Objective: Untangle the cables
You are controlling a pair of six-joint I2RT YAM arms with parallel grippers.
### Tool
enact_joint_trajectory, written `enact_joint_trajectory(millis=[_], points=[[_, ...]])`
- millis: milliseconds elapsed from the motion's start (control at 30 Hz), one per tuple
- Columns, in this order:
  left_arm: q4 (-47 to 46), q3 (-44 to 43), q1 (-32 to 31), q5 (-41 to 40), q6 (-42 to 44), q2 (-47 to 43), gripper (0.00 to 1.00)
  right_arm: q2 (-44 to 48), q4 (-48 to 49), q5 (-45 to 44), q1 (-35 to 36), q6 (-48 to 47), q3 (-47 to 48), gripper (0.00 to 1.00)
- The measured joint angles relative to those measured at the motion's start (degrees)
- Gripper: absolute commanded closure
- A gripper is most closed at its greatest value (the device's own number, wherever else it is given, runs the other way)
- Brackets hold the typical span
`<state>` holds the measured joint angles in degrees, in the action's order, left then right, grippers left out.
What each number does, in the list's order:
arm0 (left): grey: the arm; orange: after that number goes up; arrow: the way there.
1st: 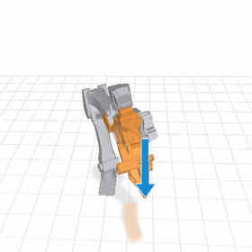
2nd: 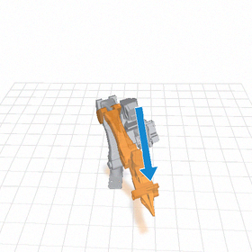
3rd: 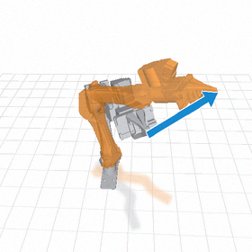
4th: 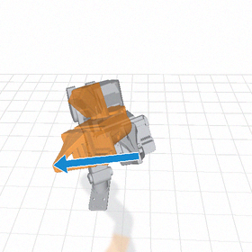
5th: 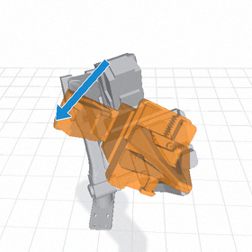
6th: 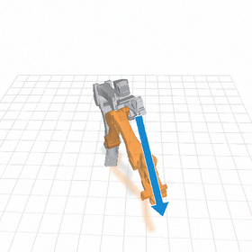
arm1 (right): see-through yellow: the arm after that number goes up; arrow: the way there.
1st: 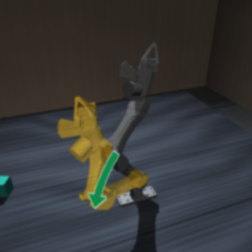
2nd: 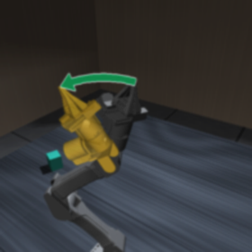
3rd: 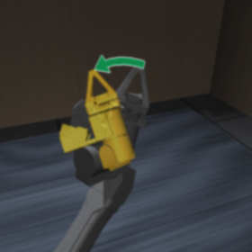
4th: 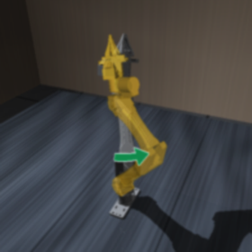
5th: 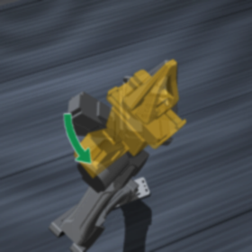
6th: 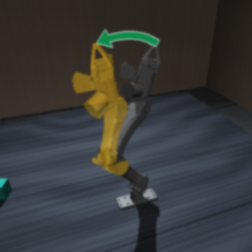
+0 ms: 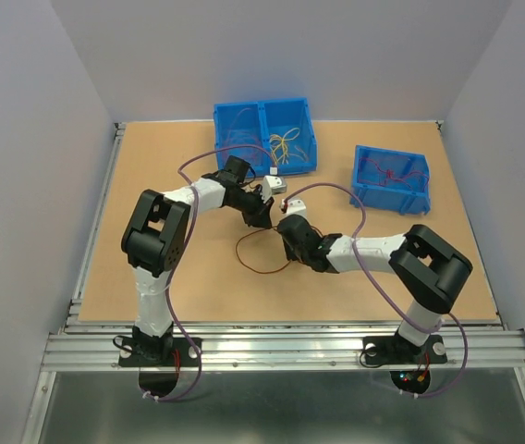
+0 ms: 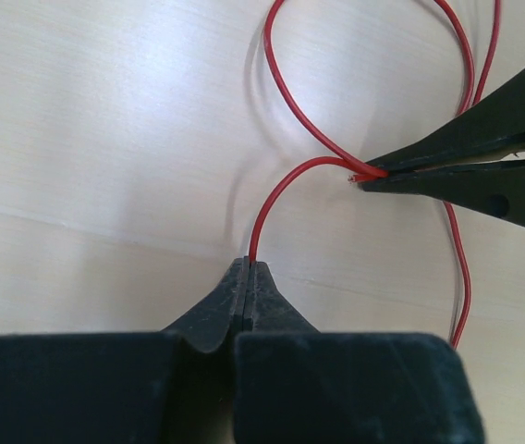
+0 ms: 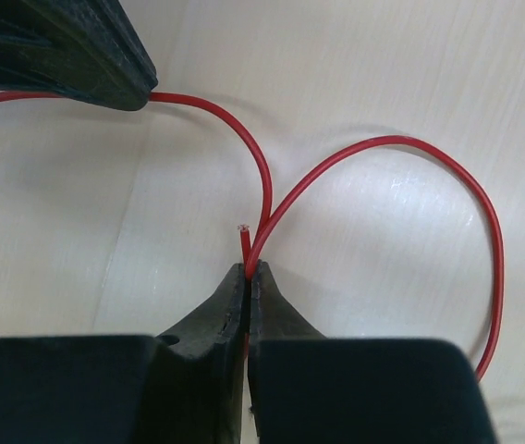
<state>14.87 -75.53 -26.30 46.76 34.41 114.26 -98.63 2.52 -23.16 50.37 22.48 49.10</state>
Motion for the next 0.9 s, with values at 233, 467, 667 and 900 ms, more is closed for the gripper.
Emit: enact_joint_trajectory(millis=[233,467,667,900], points=[[-2.7,2.0,2.4,1.5,-2.5,-3.7,0.58,0.9,-1.0,0.3,0.3,0.0,-0.1,0.99],[-15.7,9.1,12.3,5.2,-10.7,-15.7,0.53,15.5,-2.0,-0.2,0.3,0.1,-6.7,0.99],[-27.4,18.5,14.1,2.2,-16.5,-25.2,0.49,30.7,-1.9,-5.8,0.3,0.7,-10.4,0.99],[-35.7,24.5,14.0,-2.5,-19.5,-32.4,0.46,43.3,-3.7,-18.4,-0.3,0.9,-10.2,0.99]])
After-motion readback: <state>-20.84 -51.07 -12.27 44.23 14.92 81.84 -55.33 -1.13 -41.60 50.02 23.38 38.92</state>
